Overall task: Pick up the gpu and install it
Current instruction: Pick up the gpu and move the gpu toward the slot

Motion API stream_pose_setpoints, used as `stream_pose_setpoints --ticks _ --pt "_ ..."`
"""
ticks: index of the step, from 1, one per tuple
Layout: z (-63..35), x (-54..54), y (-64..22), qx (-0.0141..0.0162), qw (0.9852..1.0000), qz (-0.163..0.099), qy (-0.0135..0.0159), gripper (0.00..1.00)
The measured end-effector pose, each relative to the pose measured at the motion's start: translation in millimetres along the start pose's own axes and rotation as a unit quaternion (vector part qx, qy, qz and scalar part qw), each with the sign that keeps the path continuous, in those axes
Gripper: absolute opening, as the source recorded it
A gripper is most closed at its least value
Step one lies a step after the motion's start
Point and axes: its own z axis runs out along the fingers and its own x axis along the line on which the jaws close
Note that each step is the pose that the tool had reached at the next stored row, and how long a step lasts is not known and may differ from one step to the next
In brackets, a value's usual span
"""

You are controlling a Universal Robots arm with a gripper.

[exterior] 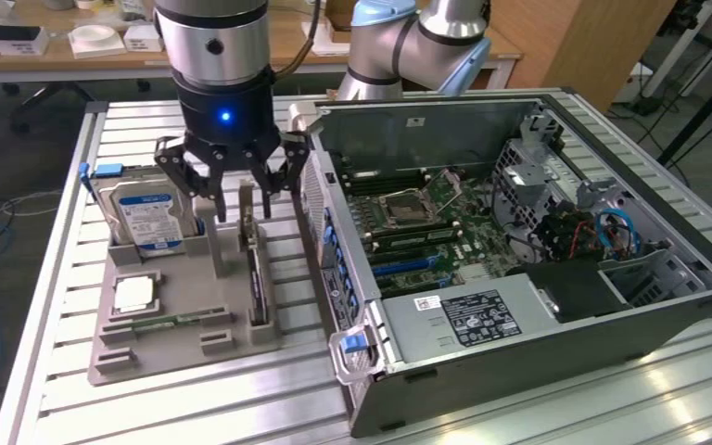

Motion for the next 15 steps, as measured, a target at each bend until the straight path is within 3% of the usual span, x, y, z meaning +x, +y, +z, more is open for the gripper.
stream_pose_setpoints --ticks 15 --pt "10.1 0.5 -0.4 0.0 1.0 0.0 0.0 0.53"
